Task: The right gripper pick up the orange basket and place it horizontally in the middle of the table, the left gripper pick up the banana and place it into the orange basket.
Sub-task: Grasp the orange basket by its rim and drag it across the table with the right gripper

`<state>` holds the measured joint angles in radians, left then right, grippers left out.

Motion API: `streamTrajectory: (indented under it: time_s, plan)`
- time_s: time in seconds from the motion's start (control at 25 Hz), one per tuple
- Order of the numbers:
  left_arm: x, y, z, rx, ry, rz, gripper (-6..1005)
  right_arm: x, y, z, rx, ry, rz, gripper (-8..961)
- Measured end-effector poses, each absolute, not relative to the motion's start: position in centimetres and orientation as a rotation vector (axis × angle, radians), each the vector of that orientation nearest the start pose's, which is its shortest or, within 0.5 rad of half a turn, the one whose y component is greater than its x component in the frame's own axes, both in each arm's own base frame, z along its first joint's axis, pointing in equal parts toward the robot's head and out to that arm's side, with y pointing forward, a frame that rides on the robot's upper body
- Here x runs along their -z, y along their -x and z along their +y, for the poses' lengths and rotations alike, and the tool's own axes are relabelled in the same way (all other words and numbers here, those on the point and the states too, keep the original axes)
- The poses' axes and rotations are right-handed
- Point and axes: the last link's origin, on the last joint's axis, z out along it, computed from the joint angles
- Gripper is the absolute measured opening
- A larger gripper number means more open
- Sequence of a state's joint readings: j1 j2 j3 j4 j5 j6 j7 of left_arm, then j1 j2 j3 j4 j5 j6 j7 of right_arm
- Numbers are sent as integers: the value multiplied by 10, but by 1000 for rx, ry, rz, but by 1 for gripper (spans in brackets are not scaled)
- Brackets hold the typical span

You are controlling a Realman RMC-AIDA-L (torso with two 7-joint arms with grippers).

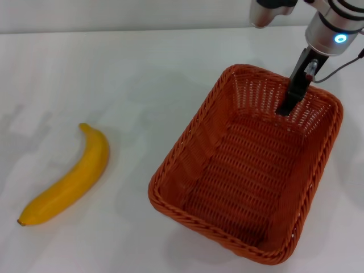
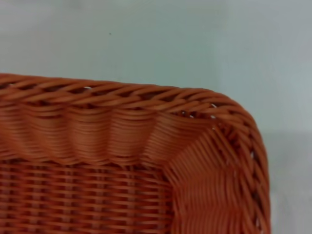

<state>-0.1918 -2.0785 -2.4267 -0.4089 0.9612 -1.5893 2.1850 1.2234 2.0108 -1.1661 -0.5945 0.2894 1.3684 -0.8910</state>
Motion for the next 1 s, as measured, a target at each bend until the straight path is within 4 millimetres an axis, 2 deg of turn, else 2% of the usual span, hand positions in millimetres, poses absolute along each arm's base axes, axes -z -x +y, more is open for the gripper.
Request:
streamTrajectory:
  time_s: [0.2, 0.44, 0.64, 0.8, 1.0]
  plan:
    - [-76, 339, 261, 1236, 1635, -557, 740, 11, -123, 454, 873, 2622, 411, 718]
    - [-76, 338, 262, 1238, 1637, -554, 740, 13, -128, 450, 952, 2625, 355, 514]
    - [-76, 338, 262, 1237, 1636, -557, 741, 10, -126, 450, 930, 2638, 382, 432]
    - [-75, 339, 259, 1240, 1628, -562, 741, -6, -122, 455, 866, 2631, 434, 366]
    - [-75, 339, 259, 1246, 1626, -557, 741, -47, -130, 463, 729, 2591, 651, 305]
